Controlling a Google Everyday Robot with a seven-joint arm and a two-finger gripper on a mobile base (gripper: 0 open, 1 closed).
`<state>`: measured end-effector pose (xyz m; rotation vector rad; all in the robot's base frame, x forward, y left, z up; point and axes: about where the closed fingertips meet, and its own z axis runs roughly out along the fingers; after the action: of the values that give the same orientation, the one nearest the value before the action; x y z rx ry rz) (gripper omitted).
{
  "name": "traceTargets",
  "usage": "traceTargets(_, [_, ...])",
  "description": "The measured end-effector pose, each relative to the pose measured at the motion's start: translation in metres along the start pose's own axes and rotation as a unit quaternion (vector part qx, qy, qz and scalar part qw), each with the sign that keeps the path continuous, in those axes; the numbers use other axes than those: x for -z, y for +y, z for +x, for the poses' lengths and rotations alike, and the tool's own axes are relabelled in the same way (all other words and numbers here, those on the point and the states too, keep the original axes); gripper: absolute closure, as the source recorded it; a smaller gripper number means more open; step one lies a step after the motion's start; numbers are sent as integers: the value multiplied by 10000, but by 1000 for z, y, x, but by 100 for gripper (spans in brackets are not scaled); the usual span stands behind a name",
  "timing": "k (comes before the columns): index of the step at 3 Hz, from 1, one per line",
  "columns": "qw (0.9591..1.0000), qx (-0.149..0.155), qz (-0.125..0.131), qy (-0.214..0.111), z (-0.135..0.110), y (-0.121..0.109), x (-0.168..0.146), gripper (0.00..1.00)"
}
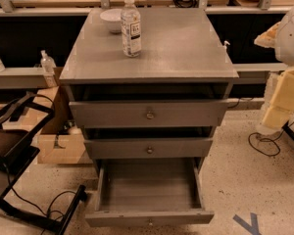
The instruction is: Close bottom drawer
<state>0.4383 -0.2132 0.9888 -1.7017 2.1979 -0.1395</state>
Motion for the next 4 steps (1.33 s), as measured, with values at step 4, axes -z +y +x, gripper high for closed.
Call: traceTargets(4, [9896, -527, -329, -1295, 44, 85, -133, 0])
